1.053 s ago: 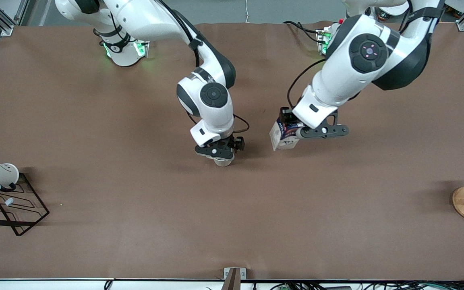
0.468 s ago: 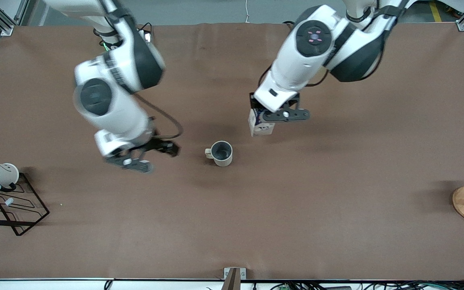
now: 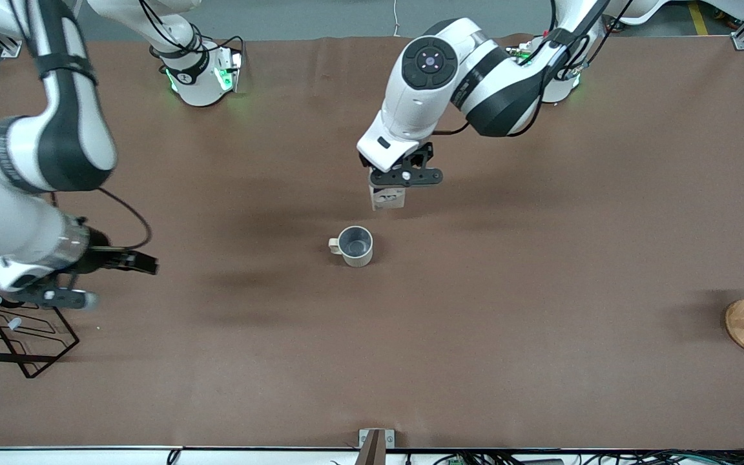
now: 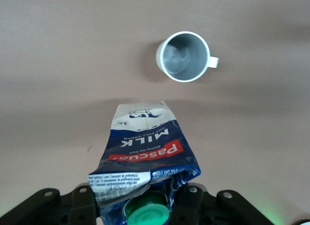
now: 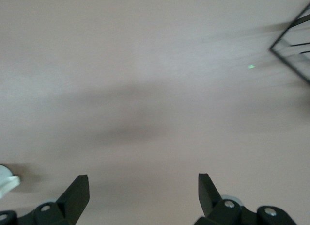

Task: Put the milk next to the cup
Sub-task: 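Move the carton beside the mug while the right gripper withdraws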

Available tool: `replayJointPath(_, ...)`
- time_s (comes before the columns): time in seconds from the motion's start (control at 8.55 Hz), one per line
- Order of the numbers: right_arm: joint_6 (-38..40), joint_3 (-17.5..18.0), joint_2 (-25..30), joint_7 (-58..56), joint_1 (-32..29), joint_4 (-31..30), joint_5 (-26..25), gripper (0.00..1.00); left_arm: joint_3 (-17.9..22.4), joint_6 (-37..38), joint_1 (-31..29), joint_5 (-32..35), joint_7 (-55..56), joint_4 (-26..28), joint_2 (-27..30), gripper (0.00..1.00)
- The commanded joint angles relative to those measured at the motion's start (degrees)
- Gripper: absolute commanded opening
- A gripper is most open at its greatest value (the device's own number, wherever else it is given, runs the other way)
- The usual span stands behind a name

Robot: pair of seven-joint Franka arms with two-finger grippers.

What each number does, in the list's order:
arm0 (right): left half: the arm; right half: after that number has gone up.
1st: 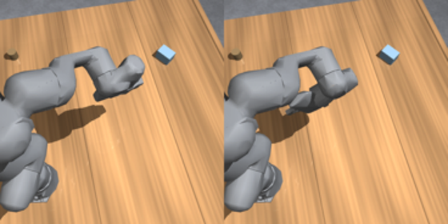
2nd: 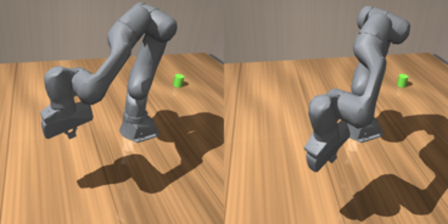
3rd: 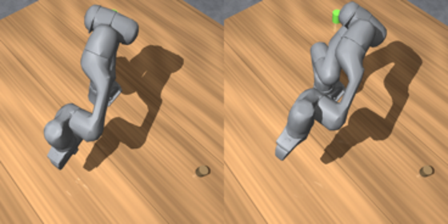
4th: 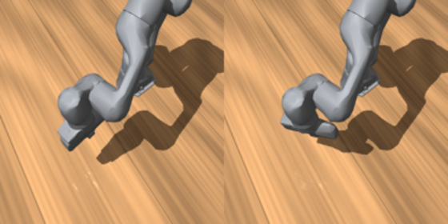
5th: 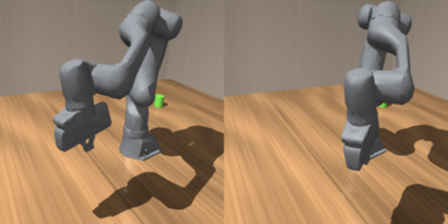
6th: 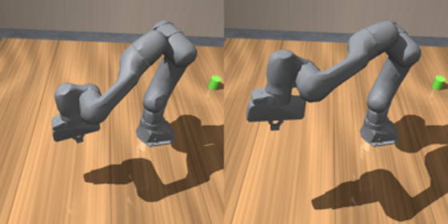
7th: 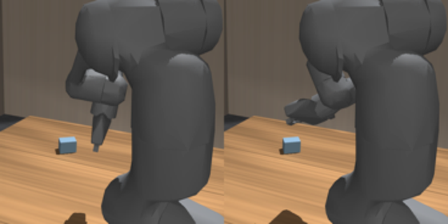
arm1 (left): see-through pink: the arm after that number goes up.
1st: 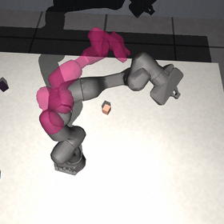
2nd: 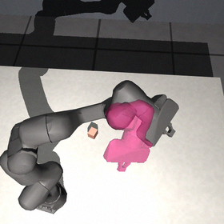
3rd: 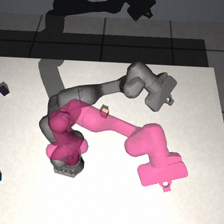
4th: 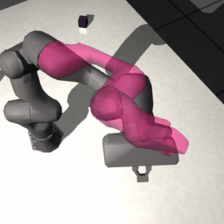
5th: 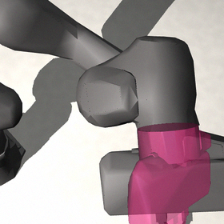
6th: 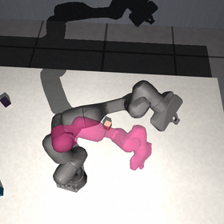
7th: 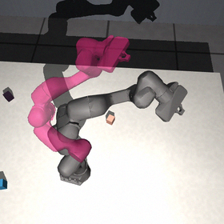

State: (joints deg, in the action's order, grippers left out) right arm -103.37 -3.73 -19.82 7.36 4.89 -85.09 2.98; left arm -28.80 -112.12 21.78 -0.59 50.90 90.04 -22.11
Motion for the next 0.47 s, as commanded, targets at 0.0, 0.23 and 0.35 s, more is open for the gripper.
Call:
replayJointPath(0.0, 0.79, 1.36, 4.68, -5.39, -3.12, -0.17, -2.27, 0.99, -0.03, -3.0, 2.12, 2.69, 1.22, -1.79, -1.88, 0.5)
replayJointPath(0.23, 7.88, 1.36, 8.55, -13.39, -6.98, 0.28, -2.27, 0.99, 0.06, -3.19, 3.36, 4.36, 1.22, -1.79, -3.46, 0.5)
replayJointPath(0.35, 8.35, 1.36, 9.7, -16.03, -8.39, 0.63, -2.19, 0.99, -0.03, -3.28, 3.45, 6.11, 1.3, -1.88, -4.95, 0.5)
